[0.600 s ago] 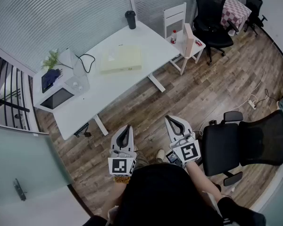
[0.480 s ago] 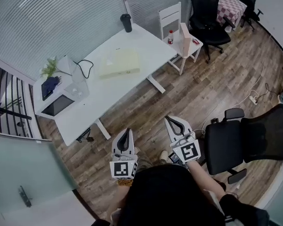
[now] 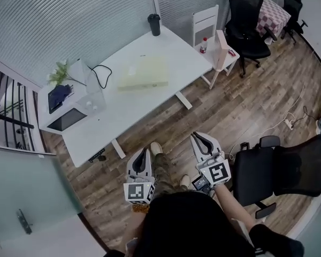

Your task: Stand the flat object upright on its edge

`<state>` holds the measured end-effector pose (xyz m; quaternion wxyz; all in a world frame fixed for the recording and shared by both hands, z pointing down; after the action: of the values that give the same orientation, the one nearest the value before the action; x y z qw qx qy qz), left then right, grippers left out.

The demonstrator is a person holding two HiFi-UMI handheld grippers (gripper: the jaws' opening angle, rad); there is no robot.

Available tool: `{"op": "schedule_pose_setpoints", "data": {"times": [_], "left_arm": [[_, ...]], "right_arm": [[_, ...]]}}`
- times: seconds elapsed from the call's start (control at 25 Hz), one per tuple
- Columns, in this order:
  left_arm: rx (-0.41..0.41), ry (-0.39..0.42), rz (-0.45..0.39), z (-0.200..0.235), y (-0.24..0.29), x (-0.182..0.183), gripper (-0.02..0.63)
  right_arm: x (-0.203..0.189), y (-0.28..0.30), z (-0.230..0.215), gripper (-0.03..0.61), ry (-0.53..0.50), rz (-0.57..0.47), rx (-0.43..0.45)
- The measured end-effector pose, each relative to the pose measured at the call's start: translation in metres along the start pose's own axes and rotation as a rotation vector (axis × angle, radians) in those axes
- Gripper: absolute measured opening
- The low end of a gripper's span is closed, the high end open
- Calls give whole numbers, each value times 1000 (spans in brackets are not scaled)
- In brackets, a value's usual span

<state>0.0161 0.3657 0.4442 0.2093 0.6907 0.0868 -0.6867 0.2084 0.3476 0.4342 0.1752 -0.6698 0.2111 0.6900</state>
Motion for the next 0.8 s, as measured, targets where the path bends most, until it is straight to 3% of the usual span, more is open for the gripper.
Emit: {"op": "schedule_pose_setpoints", "data": {"times": [0.24, 0.44, 0.8], "left_arm": [[-27, -73, 59, 70, 77, -21, 6], [-35, -120, 68, 136, 144, -12, 6], [-10, -137, 122, 259, 230, -17, 8]], "right_arm": [[-8, 76, -18, 9, -21, 89, 36], [-4, 162, -38, 9, -17, 144, 70], [-2, 302, -89, 9, -8, 191, 35]]}}
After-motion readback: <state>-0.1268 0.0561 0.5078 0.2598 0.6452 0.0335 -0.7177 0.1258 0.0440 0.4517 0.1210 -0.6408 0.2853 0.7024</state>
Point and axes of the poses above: the fingertips, and each gripper's own axes: y forward along the fingers, z to its left, x out of its top, the point moved 2 cm from there along -y, backward along the fingers, and after that the axes turned 1 degree about x, right-handed, at the moved point
